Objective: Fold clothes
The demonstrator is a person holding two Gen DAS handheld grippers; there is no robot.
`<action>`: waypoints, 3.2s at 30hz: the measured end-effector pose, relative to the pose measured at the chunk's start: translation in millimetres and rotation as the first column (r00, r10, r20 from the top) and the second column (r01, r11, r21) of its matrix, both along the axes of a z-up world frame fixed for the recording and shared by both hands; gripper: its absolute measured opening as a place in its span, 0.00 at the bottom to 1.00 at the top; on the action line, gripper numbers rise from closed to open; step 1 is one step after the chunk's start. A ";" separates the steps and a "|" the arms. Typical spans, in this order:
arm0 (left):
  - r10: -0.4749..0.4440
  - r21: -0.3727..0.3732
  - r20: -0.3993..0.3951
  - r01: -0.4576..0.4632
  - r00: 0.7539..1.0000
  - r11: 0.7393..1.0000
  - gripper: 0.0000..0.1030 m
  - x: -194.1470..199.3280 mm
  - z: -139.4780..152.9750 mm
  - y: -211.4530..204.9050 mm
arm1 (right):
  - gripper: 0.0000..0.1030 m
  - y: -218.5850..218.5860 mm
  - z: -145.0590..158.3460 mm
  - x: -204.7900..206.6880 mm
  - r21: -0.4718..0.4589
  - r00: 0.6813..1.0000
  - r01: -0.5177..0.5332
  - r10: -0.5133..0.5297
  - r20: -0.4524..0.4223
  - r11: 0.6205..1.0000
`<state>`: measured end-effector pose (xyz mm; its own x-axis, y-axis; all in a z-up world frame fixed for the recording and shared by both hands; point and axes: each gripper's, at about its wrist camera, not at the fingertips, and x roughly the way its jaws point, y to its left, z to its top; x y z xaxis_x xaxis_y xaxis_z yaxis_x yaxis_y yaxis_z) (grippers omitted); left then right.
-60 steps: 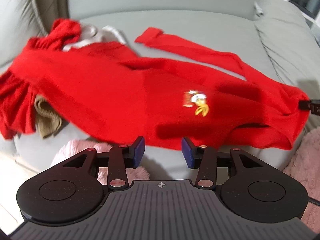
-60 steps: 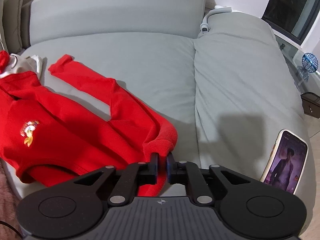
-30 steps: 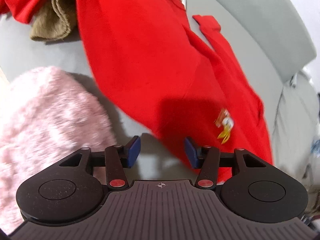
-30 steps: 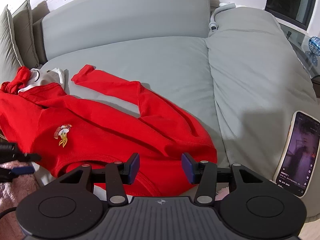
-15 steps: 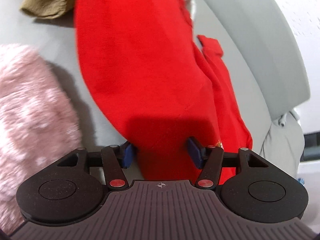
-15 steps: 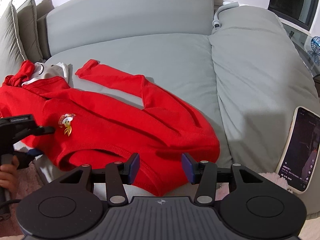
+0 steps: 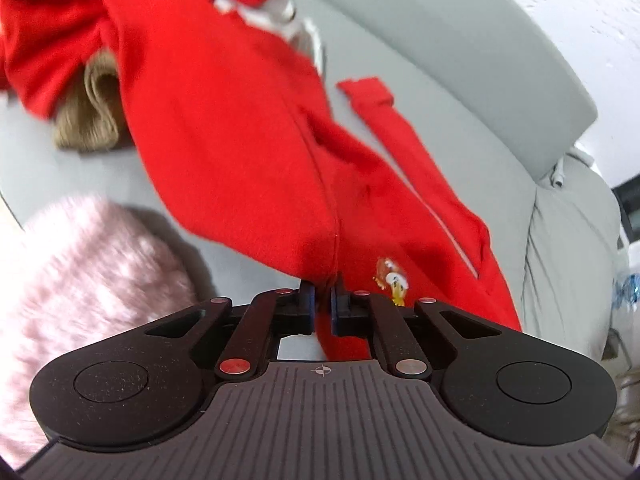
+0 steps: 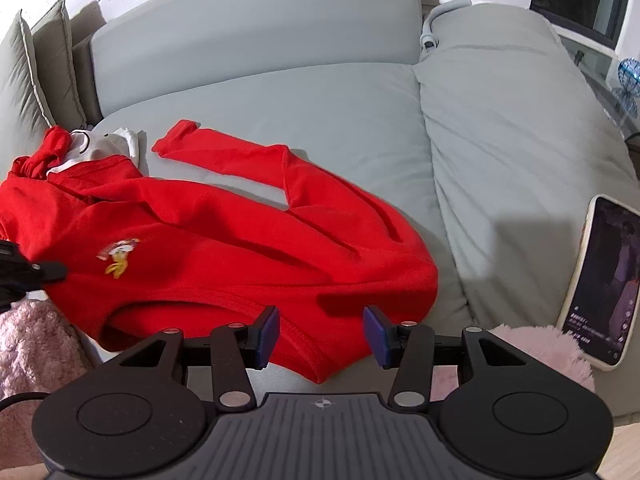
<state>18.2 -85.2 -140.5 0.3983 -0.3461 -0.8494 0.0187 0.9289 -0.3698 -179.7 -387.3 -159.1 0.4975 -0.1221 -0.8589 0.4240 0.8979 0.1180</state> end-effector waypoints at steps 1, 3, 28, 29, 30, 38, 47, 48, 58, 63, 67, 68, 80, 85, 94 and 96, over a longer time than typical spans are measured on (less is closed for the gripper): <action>-0.003 0.018 0.012 0.003 1.000 1.000 0.06 -1.4 4.0 2.9 | 0.45 1.1 -0.2 0.6 0.006 1.000 -0.003 0.003 0.002 1.000; -0.010 0.052 0.033 0.008 0.999 0.999 0.06 -4.0 11.5 8.8 | 0.46 2.9 -1.0 1.9 0.013 1.000 -0.007 0.007 0.003 1.000; -0.200 0.254 -0.015 0.198 0.980 0.947 0.17 -0.7 -31.9 4.1 | 0.48 3.3 -9.4 0.1 0.099 1.000 0.026 -0.024 -0.019 0.995; -0.203 0.252 -0.021 0.201 0.979 0.947 0.16 -0.3 -32.8 4.0 | 0.48 3.6 -9.4 0.2 0.100 1.000 0.025 -0.023 -0.018 0.995; -0.206 0.245 -0.029 0.207 0.978 0.947 0.13 0.0 -34.2 3.9 | 0.48 3.9 -9.3 0.2 0.102 1.000 0.024 -0.023 -0.016 0.994; -0.175 0.186 -0.045 0.180 0.984 0.966 0.12 0.4 -38.1 11.4 | 0.48 1.6 -9.4 -2.6 0.111 0.999 0.041 -0.039 -0.016 0.993; -0.160 0.171 -0.038 0.165 0.986 0.971 0.12 0.1 -33.0 15.2 | 0.48 5.1 -11.9 -2.2 0.116 0.999 0.037 -0.034 -0.024 0.993; -0.161 0.171 -0.037 0.165 0.986 0.971 0.11 0.1 -33.1 15.1 | 0.48 5.6 -11.8 -2.2 0.116 0.999 0.035 -0.032 -0.024 0.993; -0.142 0.151 -0.033 0.145 0.989 0.978 0.11 0.2 -36.8 17.9 | 0.48 3.7 -11.9 -2.7 0.115 0.999 0.033 -0.030 -0.028 0.993; -0.112 0.123 -0.016 0.113 0.994 0.986 0.11 -0.9 -38.6 21.8 | 0.48 4.7 -12.7 -3.1 0.116 0.999 0.035 -0.032 -0.030 0.993; -0.116 0.132 -0.007 0.116 0.993 0.984 0.11 -1.7 -37.9 21.4 | 0.48 5.0 -13.2 -3.8 0.118 0.999 0.038 -0.034 -0.031 0.992; -0.118 0.132 -0.009 0.118 0.993 0.984 0.11 -1.7 -38.0 21.5 | 0.48 5.3 -13.1 -3.9 0.118 0.999 0.038 -0.034 -0.031 0.992; -0.166 0.171 -0.009 0.165 0.986 0.971 0.10 -0.9 -26.2 20.0 | 0.48 1.8 -13.3 -5.5 0.127 0.998 0.063 -0.060 -0.024 0.990; -0.183 0.216 0.010 0.177 0.983 0.960 0.10 -0.3 -18.1 23.0 | 0.48 -10.5 -11.4 -9.8 0.138 0.991 0.132 -0.134 0.001 0.982; -0.182 0.257 -0.007 0.178 0.983 0.950 0.10 -3.4 -27.0 26.8 | 0.45 -23.4 -26.9 -17.9 0.216 0.969 0.246 -0.248 -0.022 0.945; -0.164 0.267 0.001 0.158 0.986 0.951 0.10 -1.3 -24.7 30.2 | 0.45 -23.3 -31.8 -19.0 0.223 0.966 0.256 -0.258 -0.022 0.941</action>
<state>17.0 -55.1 -165.1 0.3766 -0.1711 -0.9104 0.1817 0.9774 -0.1085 -198.7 -410.7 -190.9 0.4809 -0.0535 -0.8751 0.6353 0.7092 0.3057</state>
